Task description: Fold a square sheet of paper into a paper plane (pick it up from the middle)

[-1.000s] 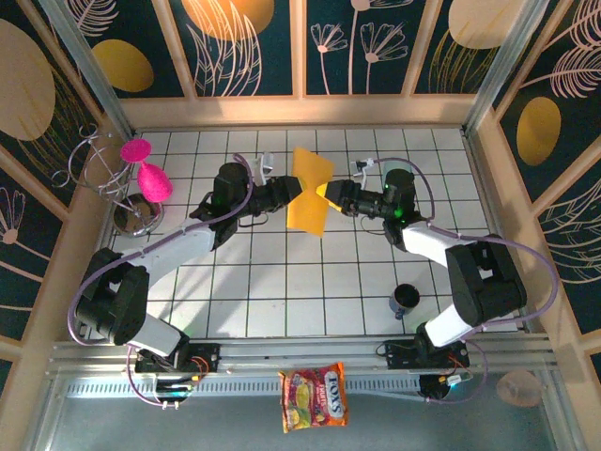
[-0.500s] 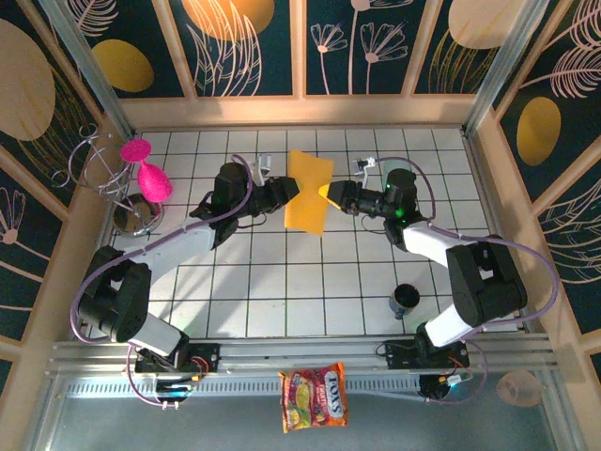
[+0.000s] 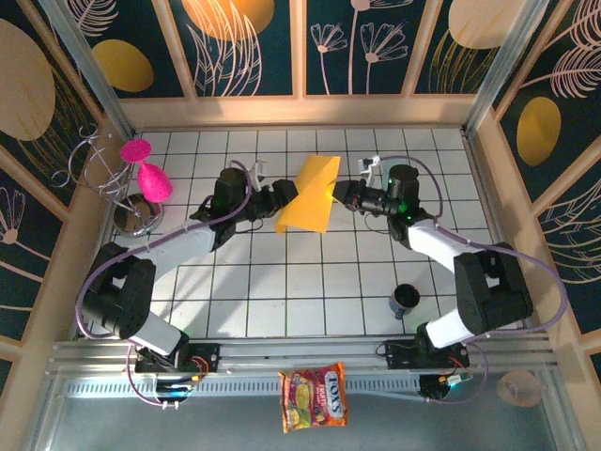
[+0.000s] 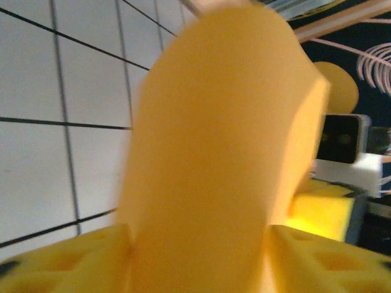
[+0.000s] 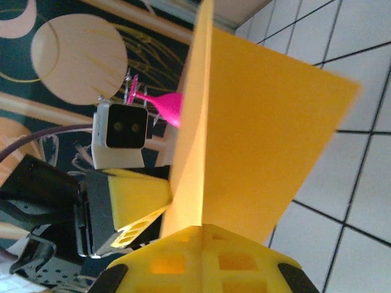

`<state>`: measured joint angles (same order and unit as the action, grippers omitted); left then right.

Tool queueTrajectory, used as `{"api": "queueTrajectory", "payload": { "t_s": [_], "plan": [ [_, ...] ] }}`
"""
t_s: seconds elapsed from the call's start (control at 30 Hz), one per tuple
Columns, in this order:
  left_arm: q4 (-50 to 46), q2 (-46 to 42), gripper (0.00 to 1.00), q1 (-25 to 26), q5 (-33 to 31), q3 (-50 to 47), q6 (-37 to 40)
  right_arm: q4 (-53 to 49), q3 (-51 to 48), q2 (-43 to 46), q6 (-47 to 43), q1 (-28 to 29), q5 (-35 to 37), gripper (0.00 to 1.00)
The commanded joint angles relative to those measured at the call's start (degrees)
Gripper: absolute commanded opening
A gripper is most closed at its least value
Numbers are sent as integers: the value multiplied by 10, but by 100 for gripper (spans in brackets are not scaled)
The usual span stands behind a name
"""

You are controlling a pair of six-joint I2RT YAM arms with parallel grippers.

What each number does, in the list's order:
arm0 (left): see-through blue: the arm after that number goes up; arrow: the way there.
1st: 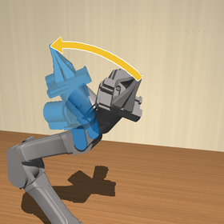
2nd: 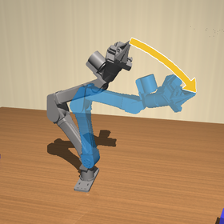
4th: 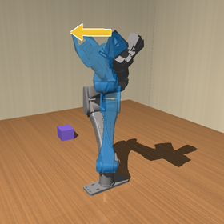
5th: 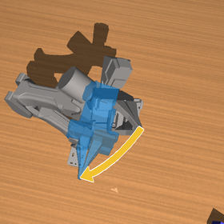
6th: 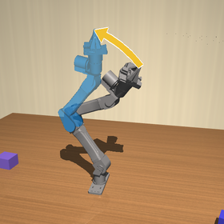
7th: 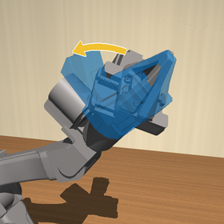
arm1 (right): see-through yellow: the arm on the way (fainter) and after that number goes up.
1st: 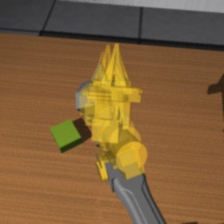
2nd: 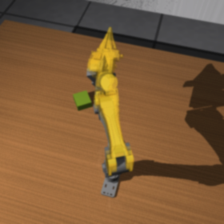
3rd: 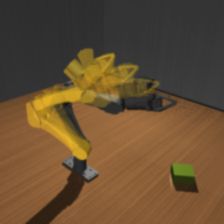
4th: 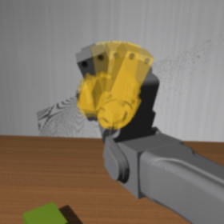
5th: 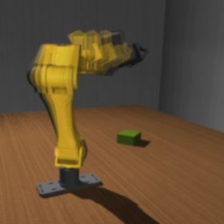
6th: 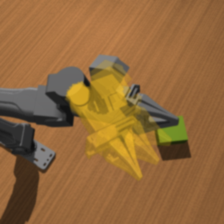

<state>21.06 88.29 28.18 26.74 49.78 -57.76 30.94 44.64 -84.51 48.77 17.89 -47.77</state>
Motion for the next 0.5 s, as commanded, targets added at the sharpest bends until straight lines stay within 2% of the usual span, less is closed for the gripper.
{"api": "queueTrajectory", "payload": {
  "t_s": [0.0,0.13,0.27,0.37,0.47],
  "plan": [
    [-31,-15,76,-21,-42,-22,30,-141,47,41,-83,-24,36,0],
    [-97,-37,89,-30,-102,-25,81,-304,109,69,-158,-45,69,0],
    [-140,-57,99,-30,-144,-17,120,-425,185,57,-203,-40,71,0],
    [-139,-69,99,-30,-152,-22,130,-459,225,25,-202,-14,75,0],
    [-123,-72,99,-30,-139,-32,125,-416,229,-10,-169,26,59,0]
  ]
}}
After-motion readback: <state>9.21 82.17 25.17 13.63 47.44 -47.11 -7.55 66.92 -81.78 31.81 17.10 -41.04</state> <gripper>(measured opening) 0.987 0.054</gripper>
